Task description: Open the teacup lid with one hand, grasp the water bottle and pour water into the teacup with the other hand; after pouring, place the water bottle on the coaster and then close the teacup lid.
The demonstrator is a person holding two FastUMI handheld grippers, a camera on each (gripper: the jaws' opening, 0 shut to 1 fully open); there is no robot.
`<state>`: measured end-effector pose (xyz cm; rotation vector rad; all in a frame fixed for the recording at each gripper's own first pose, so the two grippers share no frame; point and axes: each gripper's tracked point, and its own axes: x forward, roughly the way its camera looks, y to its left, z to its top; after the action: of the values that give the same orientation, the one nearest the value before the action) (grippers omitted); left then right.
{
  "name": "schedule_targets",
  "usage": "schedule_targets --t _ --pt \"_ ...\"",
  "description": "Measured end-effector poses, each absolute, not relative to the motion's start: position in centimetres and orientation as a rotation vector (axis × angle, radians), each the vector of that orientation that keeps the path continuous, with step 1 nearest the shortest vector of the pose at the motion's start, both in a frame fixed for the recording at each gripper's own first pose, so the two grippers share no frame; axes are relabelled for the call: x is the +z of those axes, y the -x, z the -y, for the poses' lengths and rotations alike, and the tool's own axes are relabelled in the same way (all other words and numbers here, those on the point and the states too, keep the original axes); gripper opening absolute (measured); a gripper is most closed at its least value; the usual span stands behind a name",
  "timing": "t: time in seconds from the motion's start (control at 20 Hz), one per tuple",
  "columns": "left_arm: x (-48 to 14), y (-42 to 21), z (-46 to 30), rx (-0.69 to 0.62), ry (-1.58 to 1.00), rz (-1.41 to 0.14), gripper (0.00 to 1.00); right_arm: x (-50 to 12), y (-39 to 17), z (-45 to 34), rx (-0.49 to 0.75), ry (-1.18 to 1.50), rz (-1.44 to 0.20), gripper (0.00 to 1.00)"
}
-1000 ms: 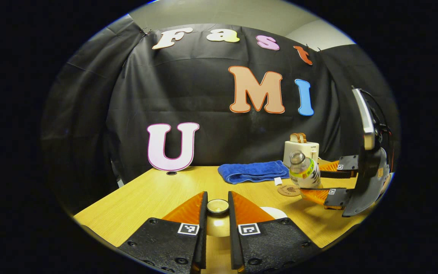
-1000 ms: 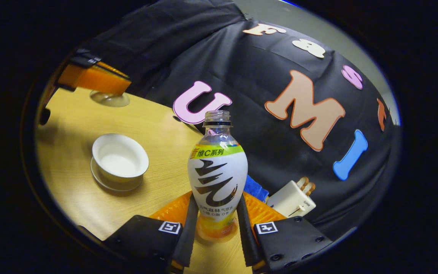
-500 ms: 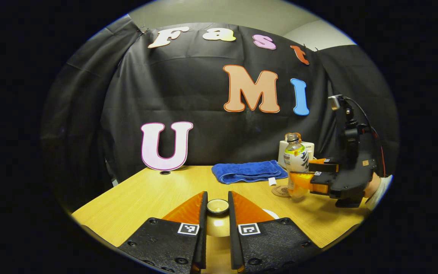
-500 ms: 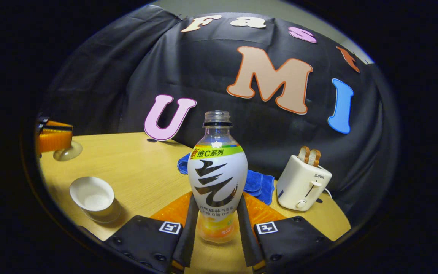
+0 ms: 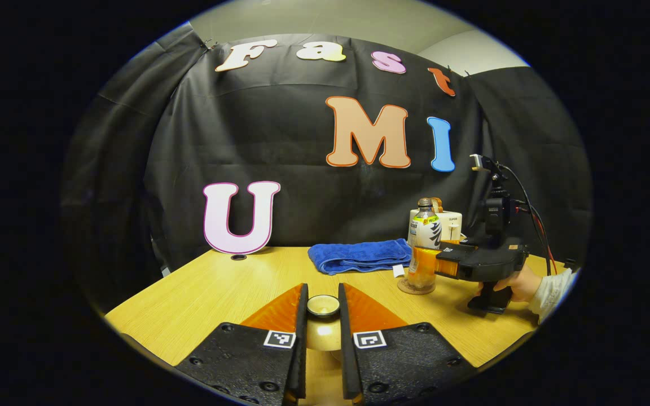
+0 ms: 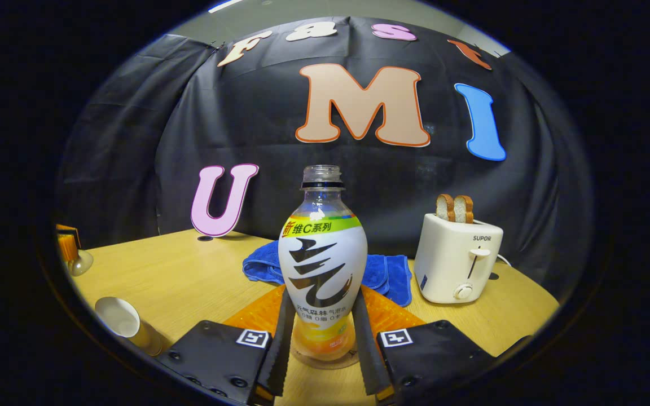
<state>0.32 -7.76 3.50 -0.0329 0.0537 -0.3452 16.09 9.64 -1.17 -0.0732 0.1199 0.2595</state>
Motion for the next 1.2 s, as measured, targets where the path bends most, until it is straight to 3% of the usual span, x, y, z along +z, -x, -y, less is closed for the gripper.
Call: schedule_targets --t 0.55,0.65,0.95,1.1,1.2 --pt "3.3 -0.6 9.1 -0.367 0.03 -0.063 0.23 -2.2 -17.0 -8.8 0.237 0.032 -0.147 0.63" --pt "3.3 -0.6 9.2 -0.368 0.028 -0.063 0.23 -2.2 -16.8 -8.8 0.236 0.041 -0.148 0.71" --pt "2.9 -0.7 9.6 -0.376 0.031 -0.072 0.23 -2.6 -16.2 -9.3 0.248 0.066 -0.155 0.78" --pt "2.7 -0.7 9.8 -0.382 0.022 -0.077 0.23 -3.3 -16.2 -9.0 0.24 0.083 -0.163 0.74" --pt "2.6 -0.7 10.0 -0.385 0.023 -0.079 0.23 -3.7 -16.2 -8.6 0.229 0.076 -0.173 0.76"
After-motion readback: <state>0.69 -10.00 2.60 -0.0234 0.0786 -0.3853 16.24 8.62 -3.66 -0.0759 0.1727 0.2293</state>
